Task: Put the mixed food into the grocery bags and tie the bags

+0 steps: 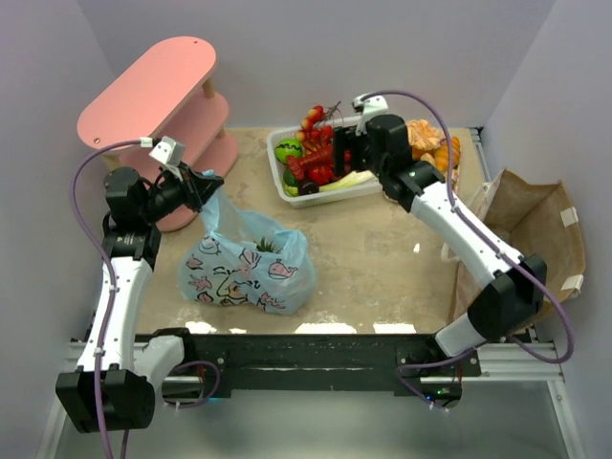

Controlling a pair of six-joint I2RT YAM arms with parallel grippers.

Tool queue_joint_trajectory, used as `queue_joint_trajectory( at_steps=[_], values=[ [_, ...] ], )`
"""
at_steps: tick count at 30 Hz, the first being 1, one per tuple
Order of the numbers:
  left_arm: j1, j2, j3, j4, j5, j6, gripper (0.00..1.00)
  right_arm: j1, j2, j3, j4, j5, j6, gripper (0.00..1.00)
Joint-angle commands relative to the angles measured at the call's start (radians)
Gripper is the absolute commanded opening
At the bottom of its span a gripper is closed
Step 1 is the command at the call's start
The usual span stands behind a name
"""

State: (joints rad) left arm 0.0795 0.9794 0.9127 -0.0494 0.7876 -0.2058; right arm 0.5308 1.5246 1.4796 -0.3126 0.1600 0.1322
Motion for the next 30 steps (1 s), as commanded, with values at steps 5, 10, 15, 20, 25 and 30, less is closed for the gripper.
queue_joint_trajectory(
  at_steps=[5,10,15,20,25,30],
  values=[
    [0.008,-0.019,-0.004,-0.050,-0.173,0.072,0.00,-0.339,0.264,0.056,-0.056,0.065,0.083,0.70],
    [0.008,-0.011,-0.008,-0.040,-0.154,0.065,0.00,-0.442,0.410,0.123,-0.086,0.099,0.084,0.66],
    [0.009,-0.004,-0.008,-0.041,-0.151,0.062,0.00,-0.494,0.508,0.171,-0.082,0.111,0.090,0.61],
    [0.008,0.004,-0.008,-0.043,-0.152,0.065,0.00,-0.511,0.447,0.121,-0.020,-0.031,0.066,0.63],
    [0.008,0.015,-0.008,-0.043,-0.140,0.059,0.00,-0.517,0.365,0.113,-0.011,-0.157,0.081,0.77],
    [0.009,0.012,-0.009,-0.043,-0.140,0.062,0.00,-0.623,0.322,0.088,0.012,-0.250,0.176,0.77]
  ],
)
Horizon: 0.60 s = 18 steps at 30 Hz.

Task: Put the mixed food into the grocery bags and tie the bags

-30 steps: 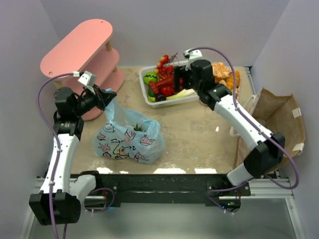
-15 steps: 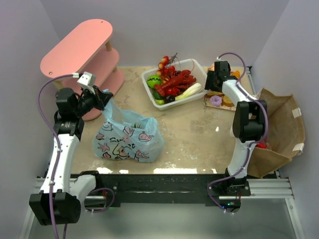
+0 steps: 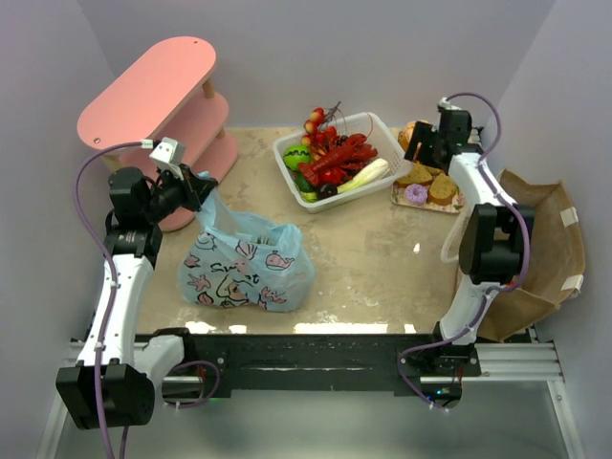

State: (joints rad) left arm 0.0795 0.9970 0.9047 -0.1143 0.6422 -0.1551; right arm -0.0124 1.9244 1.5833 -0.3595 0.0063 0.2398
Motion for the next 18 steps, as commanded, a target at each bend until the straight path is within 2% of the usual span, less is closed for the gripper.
queue_joint_trajectory(
  at_steps=[1,5,9,12,18],
  values=[
    [0.008,-0.006,-0.001,0.022,0.005,0.011,0.00,-0.093,-0.097,-0.026,0.074,-0.098,0.073,0.77],
    [0.009,-0.003,-0.001,0.024,0.010,0.008,0.00,-0.116,-0.091,-0.043,0.042,-0.026,0.026,0.72],
    [0.008,-0.005,-0.001,0.028,0.022,0.000,0.00,-0.115,-0.027,-0.046,-0.013,0.024,-0.016,0.62],
    [0.008,-0.003,-0.004,0.030,0.022,0.000,0.00,-0.107,-0.010,-0.095,0.008,0.057,-0.031,0.55],
    [0.008,-0.001,-0.003,0.030,0.028,-0.001,0.00,-0.075,0.037,-0.129,0.010,0.072,-0.036,0.51]
  ],
)
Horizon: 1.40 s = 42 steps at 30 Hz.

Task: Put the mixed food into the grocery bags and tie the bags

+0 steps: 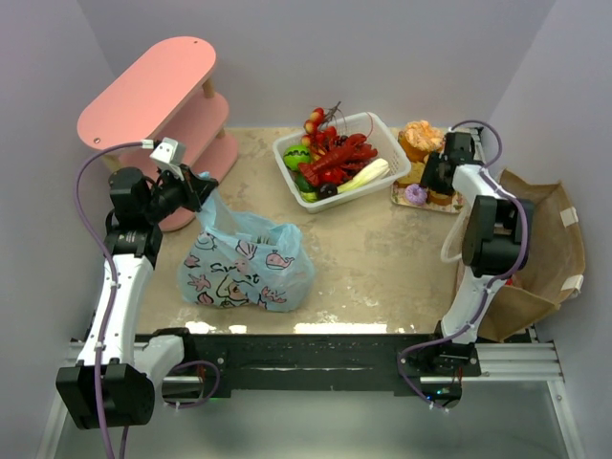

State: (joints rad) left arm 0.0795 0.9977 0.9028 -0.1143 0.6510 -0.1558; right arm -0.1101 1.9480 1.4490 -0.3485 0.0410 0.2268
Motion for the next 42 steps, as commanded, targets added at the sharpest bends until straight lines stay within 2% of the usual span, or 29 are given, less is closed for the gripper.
queue_joint_trajectory(
  at_steps=[1,8,12,14,15,16,19,23,26,29,32,34,35,36,38,42],
  values=[
    [0.008,-0.004,-0.002,0.031,0.019,-0.004,0.00,0.029,0.023,0.010,-0.003,0.039,-0.020,0.51],
    [0.008,-0.002,-0.001,0.031,0.024,-0.002,0.00,0.032,0.060,0.010,0.005,0.042,-0.009,0.49],
    [0.009,-0.005,-0.002,0.033,0.024,-0.002,0.00,0.033,0.062,0.007,-0.003,0.007,-0.006,0.35],
    [0.008,-0.007,-0.002,0.033,0.025,-0.002,0.00,0.033,0.022,-0.013,-0.003,0.011,-0.009,0.28],
    [0.008,-0.005,-0.001,0.033,0.027,-0.004,0.00,0.033,0.003,-0.021,-0.004,0.019,-0.009,0.16],
    [0.008,-0.007,-0.002,0.031,0.030,-0.002,0.00,0.033,-0.017,-0.041,-0.003,0.028,-0.009,0.12],
    [0.009,-0.007,-0.002,0.039,0.039,-0.005,0.00,0.033,-0.119,-0.079,-0.006,0.056,-0.012,0.10],
    [0.008,-0.014,-0.005,0.050,0.061,-0.013,0.00,0.038,-0.242,-0.116,-0.014,0.144,-0.014,0.00],
    [0.008,-0.021,-0.005,0.053,0.068,-0.013,0.00,0.044,-0.294,-0.151,-0.026,0.274,-0.007,0.00],
    [0.008,-0.022,-0.005,0.057,0.081,-0.013,0.00,0.064,-0.403,-0.205,-0.009,0.339,-0.001,0.00],
    [0.008,-0.024,-0.005,0.074,0.126,-0.024,0.00,0.182,-0.521,-0.220,0.039,0.332,-0.021,0.00],
    [0.008,-0.027,-0.013,0.096,0.154,-0.028,0.00,0.330,-0.540,-0.162,0.036,0.246,-0.050,0.00],
    [0.009,-0.030,-0.015,0.099,0.173,-0.030,0.00,0.383,-0.531,-0.136,0.031,0.208,-0.056,0.00],
    [0.009,-0.034,-0.019,0.099,0.182,-0.030,0.00,0.479,-0.518,-0.086,0.020,0.095,-0.064,0.00],
    [0.009,-0.051,-0.028,0.151,0.212,-0.030,0.00,0.570,-0.466,-0.041,0.019,-0.033,-0.061,0.00],
    [0.008,-0.070,-0.048,0.191,0.256,-0.034,0.00,0.878,-0.390,0.051,0.058,-0.162,-0.086,0.00]
  ],
)
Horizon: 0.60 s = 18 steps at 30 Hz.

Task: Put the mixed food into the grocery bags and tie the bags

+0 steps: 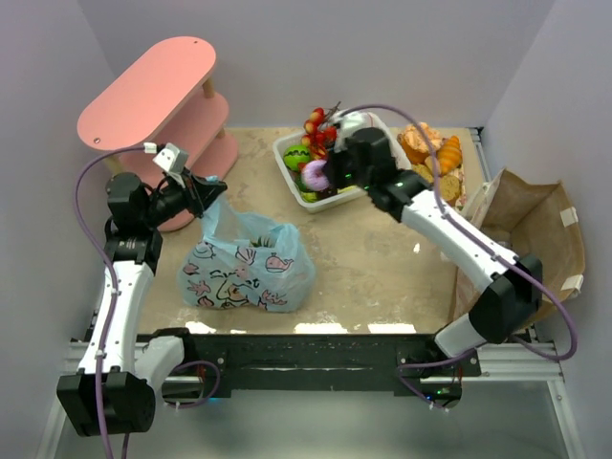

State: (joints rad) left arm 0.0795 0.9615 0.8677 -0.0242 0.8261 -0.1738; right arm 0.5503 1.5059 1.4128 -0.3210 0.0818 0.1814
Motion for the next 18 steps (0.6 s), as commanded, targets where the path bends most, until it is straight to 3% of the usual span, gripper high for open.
queue_joint_trajectory(
  at_steps=[1,6,13,15,16,18],
  values=[
    [0.008,-0.035,-0.015,0.112,0.090,-0.018,0.00,0.261,0.065,0.097,0.043,-0.227,-0.042,0.00],
    [0.008,-0.041,-0.024,0.138,0.120,-0.026,0.00,0.440,0.152,0.169,0.080,-0.272,-0.065,0.00],
    [0.008,-0.044,-0.027,0.138,0.114,-0.023,0.00,0.522,0.165,0.149,0.024,-0.401,-0.109,0.01],
    [0.008,-0.044,-0.029,0.138,0.116,-0.023,0.00,0.525,0.166,0.129,0.004,-0.401,-0.111,0.19],
    [0.008,-0.044,-0.027,0.138,0.119,-0.023,0.00,0.525,0.169,0.123,0.000,-0.386,-0.106,0.43],
    [0.009,-0.044,-0.027,0.138,0.117,-0.024,0.00,0.525,0.165,0.115,-0.024,-0.341,-0.106,0.59]
  ],
)
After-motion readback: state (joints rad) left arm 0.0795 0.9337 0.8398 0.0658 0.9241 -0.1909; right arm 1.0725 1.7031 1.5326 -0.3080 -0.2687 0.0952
